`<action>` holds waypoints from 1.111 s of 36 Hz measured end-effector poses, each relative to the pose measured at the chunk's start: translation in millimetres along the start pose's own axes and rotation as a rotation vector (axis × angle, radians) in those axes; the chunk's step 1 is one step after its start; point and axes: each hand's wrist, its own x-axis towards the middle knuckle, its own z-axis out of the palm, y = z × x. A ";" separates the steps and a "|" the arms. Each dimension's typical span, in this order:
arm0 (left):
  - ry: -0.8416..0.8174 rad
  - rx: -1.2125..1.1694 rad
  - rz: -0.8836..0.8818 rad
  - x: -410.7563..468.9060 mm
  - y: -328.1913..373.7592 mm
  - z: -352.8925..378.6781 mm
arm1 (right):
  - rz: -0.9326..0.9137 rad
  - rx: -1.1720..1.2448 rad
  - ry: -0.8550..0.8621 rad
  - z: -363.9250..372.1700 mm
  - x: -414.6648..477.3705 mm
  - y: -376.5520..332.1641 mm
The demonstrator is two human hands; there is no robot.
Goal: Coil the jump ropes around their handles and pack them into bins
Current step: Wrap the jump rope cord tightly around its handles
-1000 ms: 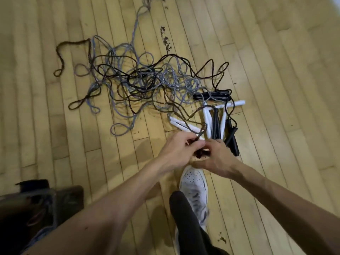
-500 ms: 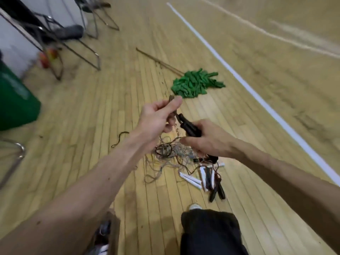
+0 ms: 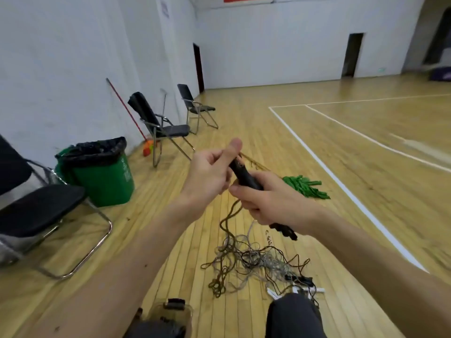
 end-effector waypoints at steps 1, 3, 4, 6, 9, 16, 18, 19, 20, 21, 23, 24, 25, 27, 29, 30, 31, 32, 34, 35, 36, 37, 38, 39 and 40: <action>0.016 0.034 -0.006 -12.8 0.2 -6.4 | 0.051 0.089 -0.034 12.4 -7.9 -2.0; 0.097 0.147 0.057 -28.2 -9.2 -13.1 | 0.145 0.267 -0.085 31.0 -18.9 3.4; 0.152 0.221 0.101 -37.0 -14.8 -17.3 | 0.193 0.344 -0.114 40.1 -24.0 7.2; 0.177 0.277 0.153 -54.5 -23.1 -21.7 | 0.270 0.459 -0.177 53.9 -33.2 15.5; -0.019 0.116 0.065 -85.7 -24.4 -18.8 | 0.342 0.553 -0.279 66.4 -44.2 26.4; -0.038 0.326 0.040 -125.3 -55.8 -14.8 | 0.457 0.644 -0.400 70.8 -59.1 53.3; -0.035 0.333 0.009 -131.5 -60.9 -13.4 | 0.480 0.665 -0.418 70.8 -61.7 61.5; -0.032 0.314 -0.010 -132.7 -63.1 -12.5 | 0.486 0.654 -0.425 71.0 -62.8 64.9; -0.028 0.294 -0.031 -133.4 -65.0 -11.4 | 0.493 0.637 -0.431 71.5 -64.5 67.7; -0.024 0.284 -0.049 -132.7 -67.5 -11.2 | 0.500 0.620 -0.436 71.7 -65.8 69.6; -0.023 0.266 -0.073 -131.7 -74.3 -12.4 | 0.518 0.605 -0.447 71.4 -67.7 74.1; -0.033 0.253 -0.085 -130.3 -77.1 -13.4 | 0.525 0.603 -0.454 70.6 -67.8 74.6; -0.046 0.238 -0.106 -130.4 -80.9 -15.0 | 0.539 0.605 -0.467 70.8 -68.2 76.3; -0.069 0.224 -0.127 -129.5 -82.9 -17.9 | 0.563 0.587 -0.508 70.8 -68.0 77.4; -0.097 0.239 -0.136 -125.6 -87.0 -21.3 | 0.596 0.560 -0.524 71.3 -64.9 81.1; -0.110 0.253 -0.132 -125.6 -86.9 -23.3 | 0.608 0.544 -0.521 71.8 -65.2 82.0; -0.128 0.267 -0.128 -124.9 -87.8 -25.3 | 0.620 0.539 -0.512 71.9 -65.0 83.6; -0.144 0.286 -0.121 -123.6 -89.6 -27.9 | 0.626 0.541 -0.504 71.9 -64.4 85.8; -0.164 0.301 -0.111 -120.5 -93.1 -33.1 | 0.629 0.547 -0.502 71.2 -63.5 90.1; -0.170 0.294 -0.114 -119.1 -95.2 -34.9 | 0.630 0.545 -0.502 70.9 -63.5 92.5; -0.178 0.290 -0.117 -117.1 -97.3 -35.8 | 0.633 0.545 -0.499 70.6 -62.7 94.9; -0.185 0.288 -0.121 -114.3 -99.7 -36.0 | 0.639 0.551 -0.493 69.9 -61.3 97.5; -0.188 0.280 -0.129 -113.0 -101.4 -34.9 | 0.645 0.561 -0.487 69.4 -61.1 98.8; -0.190 0.258 -0.142 -110.7 -103.6 -33.4 | 0.649 0.577 -0.481 68.4 -59.8 99.7; -0.190 0.224 -0.157 -108.5 -105.1 -31.3 | 0.651 0.590 -0.472 67.1 -58.9 100.3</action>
